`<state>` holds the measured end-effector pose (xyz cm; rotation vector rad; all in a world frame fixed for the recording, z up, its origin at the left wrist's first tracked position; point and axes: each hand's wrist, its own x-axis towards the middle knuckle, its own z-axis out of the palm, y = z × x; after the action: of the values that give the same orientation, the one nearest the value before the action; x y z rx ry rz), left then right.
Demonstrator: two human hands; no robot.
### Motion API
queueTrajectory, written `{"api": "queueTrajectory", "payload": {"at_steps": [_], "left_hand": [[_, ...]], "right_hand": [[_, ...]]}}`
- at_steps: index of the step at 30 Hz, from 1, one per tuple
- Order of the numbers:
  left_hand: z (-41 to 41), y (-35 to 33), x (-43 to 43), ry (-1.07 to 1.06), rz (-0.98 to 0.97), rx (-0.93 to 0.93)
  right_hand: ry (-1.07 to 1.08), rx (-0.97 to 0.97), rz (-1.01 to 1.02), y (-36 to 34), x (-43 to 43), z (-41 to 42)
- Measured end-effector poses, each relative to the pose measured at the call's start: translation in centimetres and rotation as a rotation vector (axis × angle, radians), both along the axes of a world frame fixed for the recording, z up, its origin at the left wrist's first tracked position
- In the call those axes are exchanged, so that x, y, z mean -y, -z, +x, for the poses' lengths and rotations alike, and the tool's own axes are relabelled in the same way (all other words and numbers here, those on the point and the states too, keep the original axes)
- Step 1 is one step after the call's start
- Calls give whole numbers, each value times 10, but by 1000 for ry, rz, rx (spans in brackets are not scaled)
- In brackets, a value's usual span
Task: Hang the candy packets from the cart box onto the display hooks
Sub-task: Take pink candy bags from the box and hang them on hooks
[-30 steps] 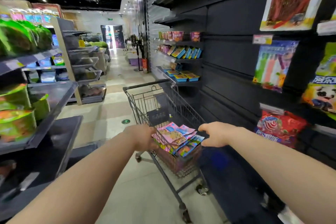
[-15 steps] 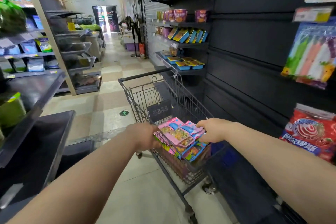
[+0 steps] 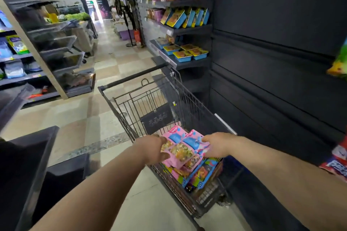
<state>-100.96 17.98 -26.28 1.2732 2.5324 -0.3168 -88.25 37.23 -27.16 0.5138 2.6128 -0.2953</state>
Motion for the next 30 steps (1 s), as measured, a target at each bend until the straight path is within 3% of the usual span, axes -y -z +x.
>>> {"api": "queueTrajectory", "payload": {"at_steps": [14, 30], "left_hand": [[-70, 68, -96, 143, -90, 123], [-245, 182, -150, 127, -167, 418]], "right_hand": [[153, 51, -99, 59, -62, -41], [618, 191, -343, 166, -70, -141]]}}
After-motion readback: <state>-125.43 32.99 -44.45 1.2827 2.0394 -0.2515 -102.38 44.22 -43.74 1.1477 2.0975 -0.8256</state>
